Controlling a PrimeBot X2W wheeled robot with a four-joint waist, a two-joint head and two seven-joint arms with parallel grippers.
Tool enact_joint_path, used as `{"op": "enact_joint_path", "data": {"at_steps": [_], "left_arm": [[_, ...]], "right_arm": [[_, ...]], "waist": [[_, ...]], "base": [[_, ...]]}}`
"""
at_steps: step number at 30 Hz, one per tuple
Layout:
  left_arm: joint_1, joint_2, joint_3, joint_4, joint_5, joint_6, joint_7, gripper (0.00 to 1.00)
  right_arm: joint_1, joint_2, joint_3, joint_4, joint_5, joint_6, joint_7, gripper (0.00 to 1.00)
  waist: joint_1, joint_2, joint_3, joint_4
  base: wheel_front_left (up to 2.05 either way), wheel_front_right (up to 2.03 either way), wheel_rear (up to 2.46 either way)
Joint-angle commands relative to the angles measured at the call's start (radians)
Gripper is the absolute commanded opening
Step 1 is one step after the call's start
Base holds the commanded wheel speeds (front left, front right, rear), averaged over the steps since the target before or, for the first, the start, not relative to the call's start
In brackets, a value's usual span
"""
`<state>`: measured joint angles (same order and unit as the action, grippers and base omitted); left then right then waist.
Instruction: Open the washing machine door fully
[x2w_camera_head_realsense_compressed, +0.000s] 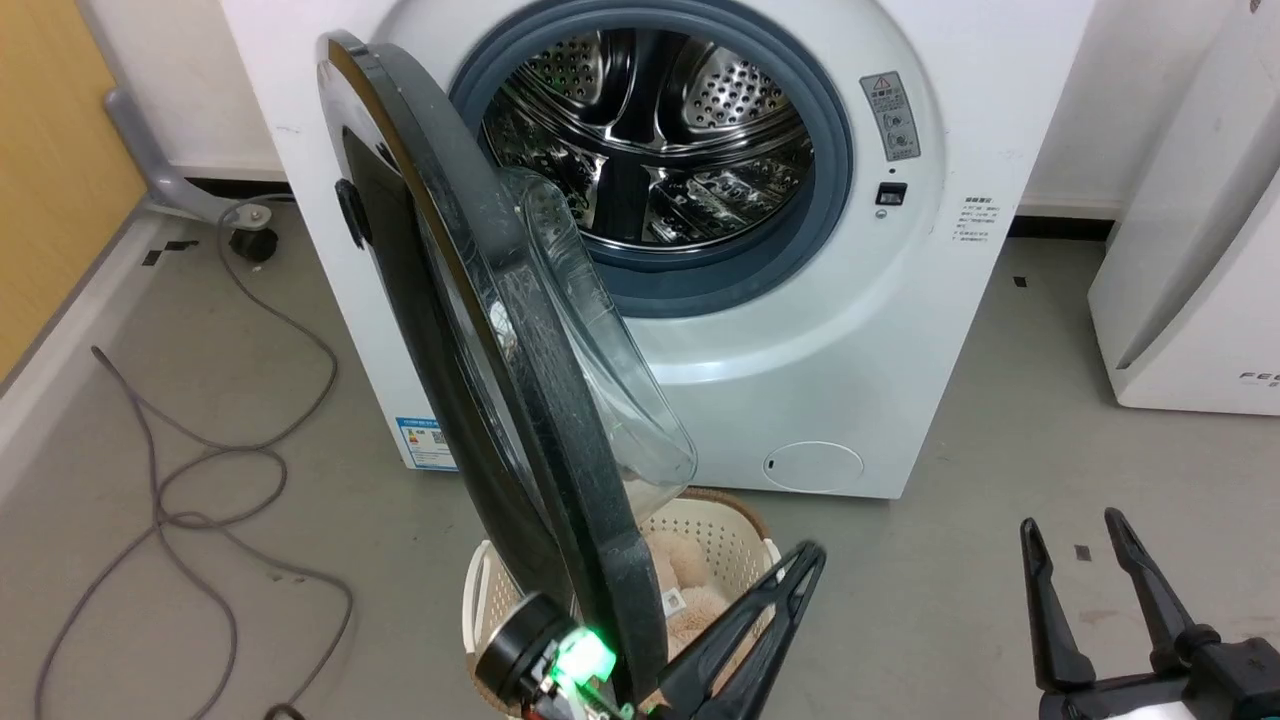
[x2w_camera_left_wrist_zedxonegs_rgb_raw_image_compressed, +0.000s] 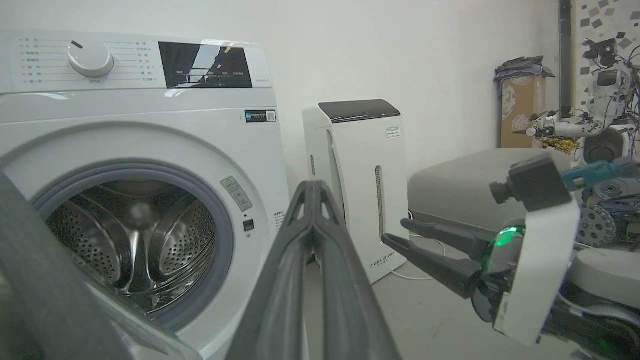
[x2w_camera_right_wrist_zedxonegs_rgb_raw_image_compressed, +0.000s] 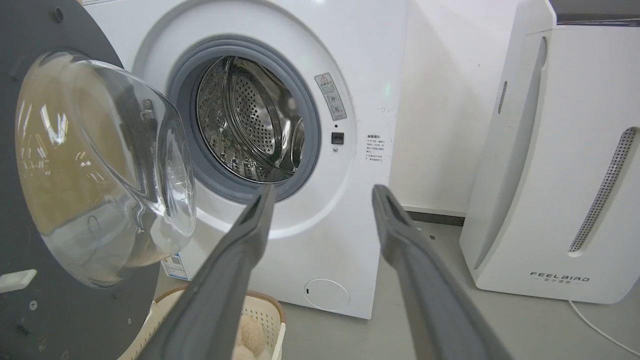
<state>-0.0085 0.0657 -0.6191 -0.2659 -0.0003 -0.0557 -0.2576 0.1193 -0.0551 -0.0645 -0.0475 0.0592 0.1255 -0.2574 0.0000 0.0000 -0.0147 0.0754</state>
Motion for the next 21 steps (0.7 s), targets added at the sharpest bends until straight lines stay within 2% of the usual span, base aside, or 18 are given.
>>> {"op": "enact_joint_path", "data": {"at_steps": [1, 21], "left_arm": [[0.020, 0.010, 0.000, 0.028, -0.002, 0.004, -0.004, 0.00], [0.022, -0.001, 0.087, 0.254, -0.065, 0.045, -0.004, 0.00]], "right_arm": [[0.009, 0.005, -0.001, -0.005, -0.009, 0.005, -0.004, 1.00], [-0.006, 0.005, -0.004, 0.013, -0.019, 0.005, -0.004, 1.00]], "waist": [[0.0000, 0.0000, 0.003, 0.000], [0.0000, 0.0000, 0.023, 0.023]], "base": [[0.00, 0.00, 0.00], [0.00, 0.00, 0.00]]}}
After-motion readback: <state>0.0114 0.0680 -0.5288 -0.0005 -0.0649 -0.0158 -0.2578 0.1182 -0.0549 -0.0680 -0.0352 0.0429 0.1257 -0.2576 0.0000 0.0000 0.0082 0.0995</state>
